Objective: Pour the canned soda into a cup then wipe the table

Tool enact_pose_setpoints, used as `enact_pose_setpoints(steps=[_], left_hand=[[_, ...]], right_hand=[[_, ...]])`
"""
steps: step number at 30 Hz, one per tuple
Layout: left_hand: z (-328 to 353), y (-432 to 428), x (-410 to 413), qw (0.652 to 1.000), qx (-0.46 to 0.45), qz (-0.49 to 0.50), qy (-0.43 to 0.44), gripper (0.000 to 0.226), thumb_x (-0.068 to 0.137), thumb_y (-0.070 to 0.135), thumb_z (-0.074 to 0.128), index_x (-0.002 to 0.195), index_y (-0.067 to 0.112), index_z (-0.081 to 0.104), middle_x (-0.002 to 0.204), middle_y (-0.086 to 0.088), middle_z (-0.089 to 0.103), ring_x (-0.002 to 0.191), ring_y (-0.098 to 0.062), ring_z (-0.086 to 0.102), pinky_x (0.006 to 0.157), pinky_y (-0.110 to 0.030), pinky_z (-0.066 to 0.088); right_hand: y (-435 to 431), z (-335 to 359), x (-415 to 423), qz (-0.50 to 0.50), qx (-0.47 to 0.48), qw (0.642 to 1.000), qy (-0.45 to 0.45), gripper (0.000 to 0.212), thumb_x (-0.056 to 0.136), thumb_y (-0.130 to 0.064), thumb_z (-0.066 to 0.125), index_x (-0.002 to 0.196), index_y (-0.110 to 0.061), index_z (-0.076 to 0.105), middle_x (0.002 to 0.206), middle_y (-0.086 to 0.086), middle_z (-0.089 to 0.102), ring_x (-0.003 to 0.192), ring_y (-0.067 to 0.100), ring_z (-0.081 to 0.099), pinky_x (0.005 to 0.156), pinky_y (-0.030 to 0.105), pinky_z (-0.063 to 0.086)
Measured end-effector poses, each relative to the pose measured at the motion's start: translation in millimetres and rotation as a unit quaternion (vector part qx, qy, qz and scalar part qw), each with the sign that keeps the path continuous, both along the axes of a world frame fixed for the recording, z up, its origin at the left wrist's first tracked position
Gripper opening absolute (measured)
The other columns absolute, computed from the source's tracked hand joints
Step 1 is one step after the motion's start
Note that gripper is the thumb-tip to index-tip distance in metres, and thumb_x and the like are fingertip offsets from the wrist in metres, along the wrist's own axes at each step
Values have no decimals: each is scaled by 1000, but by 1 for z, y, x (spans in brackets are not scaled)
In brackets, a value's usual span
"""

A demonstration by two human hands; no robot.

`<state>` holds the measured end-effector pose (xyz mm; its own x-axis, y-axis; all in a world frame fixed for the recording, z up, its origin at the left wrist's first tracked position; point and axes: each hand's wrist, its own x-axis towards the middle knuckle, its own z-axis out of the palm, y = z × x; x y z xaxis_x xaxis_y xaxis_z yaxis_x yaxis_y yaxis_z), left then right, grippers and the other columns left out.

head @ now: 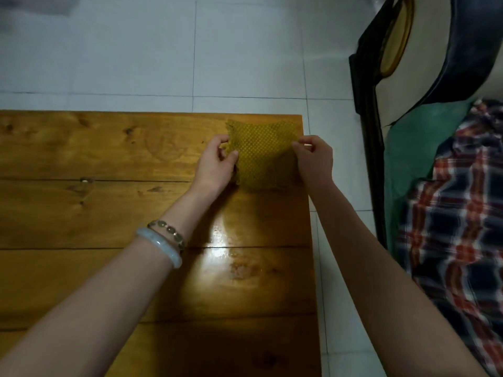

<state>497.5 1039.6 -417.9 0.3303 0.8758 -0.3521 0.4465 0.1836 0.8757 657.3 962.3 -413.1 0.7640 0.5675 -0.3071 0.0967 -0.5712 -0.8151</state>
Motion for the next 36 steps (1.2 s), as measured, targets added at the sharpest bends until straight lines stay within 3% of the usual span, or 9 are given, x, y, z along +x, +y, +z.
enact_pose_setpoints(steps=[2,7,13,16,19,23,27,32,36], left_hand=[[-5,10,12,1000,-6,-9,10,29,94,12,54,122,17,50,78,2,49,66,-15,52,67,-40,52],[-22,23,23,999,-10,-35,38,33,93,16,56,125,19,51,102,-14,61,90,-33,62,78,-49,55],[-21,23,22,997,-13,-52,49,42,89,30,62,126,17,46,106,-9,57,90,-19,60,81,-43,55],[-18,19,12,986,80,-105,98,57,84,28,69,131,15,42,122,-3,48,108,-20,54,96,-37,49],[-18,13,1,920,261,-207,204,61,92,33,56,143,12,32,146,-9,34,132,-25,33,111,-40,28],[-29,6,-12,820,366,-320,303,58,98,41,37,148,15,25,157,-8,18,143,-28,16,113,-45,14],[-30,-4,-24,794,363,-354,335,60,98,42,35,148,11,24,156,-10,19,144,-29,15,114,-44,12],[-11,-22,-43,793,363,-361,330,61,98,43,37,147,8,26,156,-11,19,143,-28,16,114,-41,12],[27,-37,-65,787,355,-372,341,63,98,44,36,147,8,22,155,-11,22,143,-27,18,114,-40,13]], right_hand=[[8,-8,10,-9,-3,1000,-6,21,89,-16,58,108,-8,64,87,-6,59,77,5,53,64,10,38],[14,-28,22,-16,-26,999,-31,22,89,-19,59,108,-10,65,103,4,67,88,10,57,82,24,45],[12,-36,22,8,-29,995,-98,22,91,-19,57,110,-10,61,103,6,64,88,12,56,82,30,50],[2,-44,18,101,-44,959,-261,33,91,-18,55,123,-9,54,120,14,55,105,25,53,83,33,46],[-11,-57,14,227,-75,888,-393,44,93,-26,48,133,-8,49,141,22,43,127,40,42,97,49,37],[-24,-65,2,317,-136,862,-371,60,95,-43,17,148,-14,24,156,10,20,145,29,12,114,51,11],[-28,-58,-7,326,-166,862,-352,63,93,-44,10,149,-15,17,158,9,13,146,26,4,115,49,1],[-45,-38,-26,310,-153,874,-342,58,96,-38,23,146,-10,27,155,13,21,144,30,13,114,49,9],[-67,-9,-49,310,-149,875,-341,47,93,-22,47,135,-1,43,140,22,43,131,38,38,105,56,32]])
